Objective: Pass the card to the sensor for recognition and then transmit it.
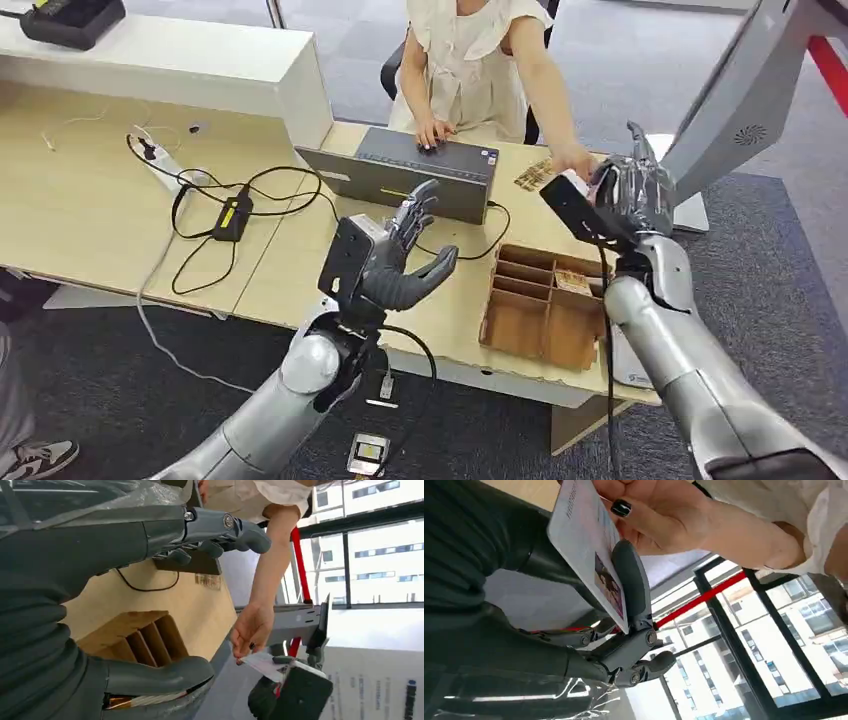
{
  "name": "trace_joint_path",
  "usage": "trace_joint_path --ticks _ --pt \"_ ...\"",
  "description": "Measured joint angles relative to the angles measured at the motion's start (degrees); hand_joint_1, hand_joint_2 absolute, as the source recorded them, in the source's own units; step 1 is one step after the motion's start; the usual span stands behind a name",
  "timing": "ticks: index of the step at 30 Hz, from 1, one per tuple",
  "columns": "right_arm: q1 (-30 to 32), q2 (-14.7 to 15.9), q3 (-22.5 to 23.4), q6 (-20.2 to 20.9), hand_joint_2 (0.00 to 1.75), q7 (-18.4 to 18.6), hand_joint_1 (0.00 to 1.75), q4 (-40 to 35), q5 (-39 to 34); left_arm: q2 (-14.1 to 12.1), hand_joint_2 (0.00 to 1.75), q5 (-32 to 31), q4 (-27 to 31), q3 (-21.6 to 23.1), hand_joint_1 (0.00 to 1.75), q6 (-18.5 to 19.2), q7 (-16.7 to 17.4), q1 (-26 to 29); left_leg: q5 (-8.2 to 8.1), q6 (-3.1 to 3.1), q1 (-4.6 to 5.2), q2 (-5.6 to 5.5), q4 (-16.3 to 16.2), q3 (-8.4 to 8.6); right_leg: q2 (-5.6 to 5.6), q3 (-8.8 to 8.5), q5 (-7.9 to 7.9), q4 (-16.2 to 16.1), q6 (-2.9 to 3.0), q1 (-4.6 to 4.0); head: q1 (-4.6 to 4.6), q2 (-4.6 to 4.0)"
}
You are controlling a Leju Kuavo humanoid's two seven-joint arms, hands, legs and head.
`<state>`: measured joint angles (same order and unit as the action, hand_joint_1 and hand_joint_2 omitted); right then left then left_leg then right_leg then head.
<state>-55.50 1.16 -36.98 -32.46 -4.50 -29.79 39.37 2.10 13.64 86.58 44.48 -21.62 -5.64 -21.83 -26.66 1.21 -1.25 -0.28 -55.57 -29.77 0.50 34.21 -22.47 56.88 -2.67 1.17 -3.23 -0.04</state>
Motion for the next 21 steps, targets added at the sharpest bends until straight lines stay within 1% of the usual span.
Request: trace_joint_path --ticks 3,5,6,9,12,13,15,18,21 --pt "0.8 0.9 0.7 -0.5 1.75 -0.2 1.75 -3.1 -4.8 -0.2 1.75 -0.6 0.0 -0.1 0.0 -1.2 0.2 0.5 0.0 0.0 0.0 0.0 0.0 0.04 0.0 -0.01 0.0 0.0 0.0 0.0 0.02 0.0" --pt "2.6 2.1 1.8 -1.8 1.75 1.3 1.75 -7.0 -9.0 -0.5 1.75 -1.4 0.4 -0.4 0.0 -2.3 0.8 1.5 0.0 0.0 0.0 -0.01 0.0 0.03 -0.01 -0.01 0.0 0.0 0.0 0.0 0.0 0.0" --pt "3.5 2.8 2.3 -2.0 1.75 1.9 1.75 -8.7 -9.8 -0.7 1.75 -1.5 0.5 -0.5 0.0 -2.4 0.9 1.9 -0.01 0.0 0.0 -0.01 0.0 0.03 -0.01 -0.02 0.0 0.0 0.0 0.0 0.0 0.0" --pt "7.8 6.1 4.8 -2.8 1.75 4.2 1.75 -15.9 -12.4 -1.3 1.75 -2.5 1.4 -1.4 0.0 -2.9 1.5 3.5 -0.02 -0.02 0.01 -0.03 0.0 0.02 -0.02 -0.03 -0.01 0.0 0.0 0.0 0.04 0.0" --pt "11.5 8.7 7.9 -3.5 1.75 5.7 1.75 -21.4 -13.1 -1.8 1.75 -3.3 2.2 -2.0 0.0 -2.7 2.0 4.6 -0.04 -0.02 0.03 -0.01 0.0 0.03 -0.01 -0.03 -0.01 -0.1 0.0 0.02 0.0 0.0" --pt "13.5 10.1 9.2 -3.6 1.75 6.3 1.75 -23.8 -13.2 -1.9 1.75 -3.4 2.6 -2.3 0.0 -2.6 2.1 5.1 -0.04 -0.02 0.03 -0.03 0.0 0.03 -0.02 -0.04 -0.01 -0.1 0.0 0.01 0.04 0.0" --pt "16.2 11.5 11.0 -3.6 1.75 7.4 1.75 -26.9 -13.2 -2.1 1.75 -3.7 3.1 -2.8 0.0 -2.5 2.2 5.7 -0.04 -0.02 0.02 -0.02 0.0 0.03 -0.02 -0.04 -0.01 -0.1 0.0 0.02 0.02 0.0" --pt "21.8 14.3 14.8 -2.9 1.75 9.1 1.75 -32.1 -12.3 -2.4 1.75 -4.0 4.0 -3.3 0.0 -2.5 2.4 6.7 -0.04 -0.03 0.02 -0.04 0.0 -0.01 -0.03 -0.04 -0.01 -0.1 0.0 0.01 0.0 0.0" --pt "25.5 15.9 17.9 -2.0 1.75 10.0 1.75 -35.8 -9.5 -2.7 1.75 -4.0 4.6 -3.6 0.0 -2.3 2.6 7.1 -0.04 -0.02 0.01 0.04 0.0 0.03 0.01 -0.04 0.0 -0.1 0.0 0.01 0.0 0.0"
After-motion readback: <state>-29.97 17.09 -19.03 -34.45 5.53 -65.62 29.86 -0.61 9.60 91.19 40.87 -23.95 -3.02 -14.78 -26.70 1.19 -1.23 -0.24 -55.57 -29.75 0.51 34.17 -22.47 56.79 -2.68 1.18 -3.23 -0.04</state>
